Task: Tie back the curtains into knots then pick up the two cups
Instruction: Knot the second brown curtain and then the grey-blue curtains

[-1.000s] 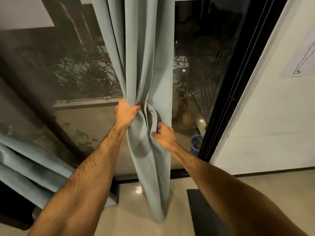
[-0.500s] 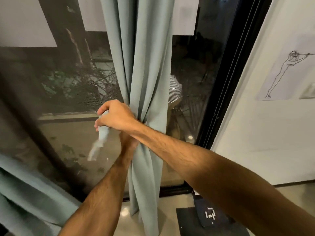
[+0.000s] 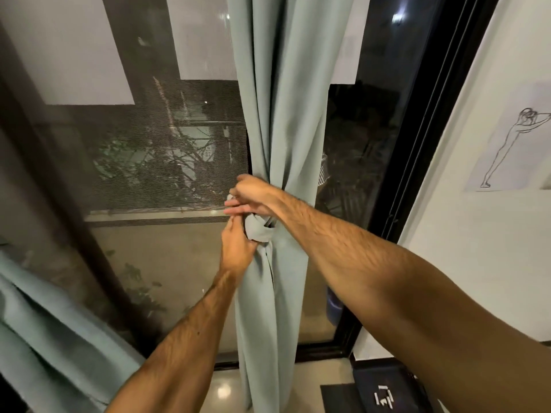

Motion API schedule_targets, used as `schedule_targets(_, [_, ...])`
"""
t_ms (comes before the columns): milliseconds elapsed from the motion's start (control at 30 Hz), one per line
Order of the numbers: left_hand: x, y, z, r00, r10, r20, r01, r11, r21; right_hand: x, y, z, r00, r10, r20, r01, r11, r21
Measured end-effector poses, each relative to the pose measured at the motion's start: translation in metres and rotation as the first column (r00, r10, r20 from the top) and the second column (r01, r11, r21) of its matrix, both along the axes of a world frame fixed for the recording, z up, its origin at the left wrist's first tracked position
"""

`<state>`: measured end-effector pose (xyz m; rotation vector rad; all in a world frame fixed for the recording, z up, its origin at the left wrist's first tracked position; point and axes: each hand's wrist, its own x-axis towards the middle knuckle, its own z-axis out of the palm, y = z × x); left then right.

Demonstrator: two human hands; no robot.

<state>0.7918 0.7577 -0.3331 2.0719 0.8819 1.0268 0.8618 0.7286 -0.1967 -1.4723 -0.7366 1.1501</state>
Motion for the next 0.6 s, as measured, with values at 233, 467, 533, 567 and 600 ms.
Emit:
schedule_targets(233, [0.007, 0.007, 0.011, 0.987, -0.155, 0.043, 0.148, 0.981, 0.122, 0.055, -0.048, 0.007, 0.78, 0.575, -0.247, -0.593, 0.805, 0.001])
schedule_targets(467, [-0.014, 0.025, 0.009, 0.914, -0.396, -0.088, 0.391, 0.918, -0.07, 0.138, -0.101, -0.064, 0.823, 0.07, 0.564, 0.234, 0.863, -0.448])
schedule_targets(533, [-0.017, 0.028, 0.013, 0.876, -0.47, -0.105, 0.449, 0.876, -0.175, 0.145, -0.084, -0.087, 0.632, 0.033, 0.774, 0.349, 0.88, -0.322])
schedule_targets(567, [-0.017, 0.028, 0.014, 0.859, -0.499, -0.115, 0.471, 0.858, -0.208, 0.144, -0.074, -0.093, 0.668, -0.014, 0.744, 0.273, 0.935, -0.227])
schedule_targets(600, [-0.018, 0.027, 0.015, 0.842, -0.526, -0.123, 0.491, 0.84, -0.231, 0.14, -0.065, -0.099, 0.753, -0.043, 0.657, 0.189, 0.97, -0.153])
